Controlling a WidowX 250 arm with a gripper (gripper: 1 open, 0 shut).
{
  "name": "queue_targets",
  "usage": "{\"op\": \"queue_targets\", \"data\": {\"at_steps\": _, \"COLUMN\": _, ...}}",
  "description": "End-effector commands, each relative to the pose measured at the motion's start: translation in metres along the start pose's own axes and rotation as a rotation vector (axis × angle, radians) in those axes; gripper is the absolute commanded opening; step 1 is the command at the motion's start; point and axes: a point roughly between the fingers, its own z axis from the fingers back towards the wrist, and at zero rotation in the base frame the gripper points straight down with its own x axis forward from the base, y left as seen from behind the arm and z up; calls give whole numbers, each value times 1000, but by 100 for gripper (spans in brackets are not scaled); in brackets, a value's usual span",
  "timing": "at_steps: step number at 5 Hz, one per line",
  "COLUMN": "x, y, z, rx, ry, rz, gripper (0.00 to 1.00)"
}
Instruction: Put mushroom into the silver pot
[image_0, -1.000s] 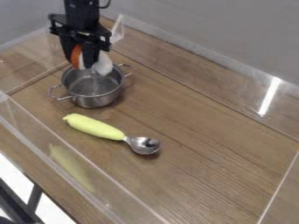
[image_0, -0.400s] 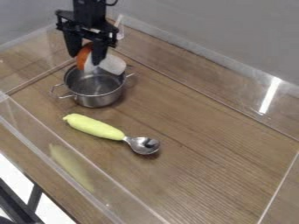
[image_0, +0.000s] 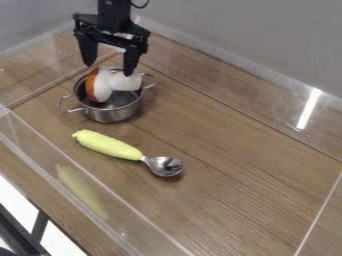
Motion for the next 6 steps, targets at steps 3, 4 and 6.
{"op": "queue_targets", "data": {"at_steps": 3, "x": 7, "y": -37, "z": 32, "rx": 21, "ry": -28, "rz": 66, "gripper": 100}}
{"op": "queue_targets", "data": {"at_steps": 4, "x": 14, "y": -41, "z": 39, "rx": 10, "ry": -27, "rz": 112, "gripper": 100}}
{"op": "queue_targets", "data": {"at_steps": 6, "x": 13, "y": -36, "z": 29, "rx": 26, "ry": 2, "rz": 257, "gripper": 100}}
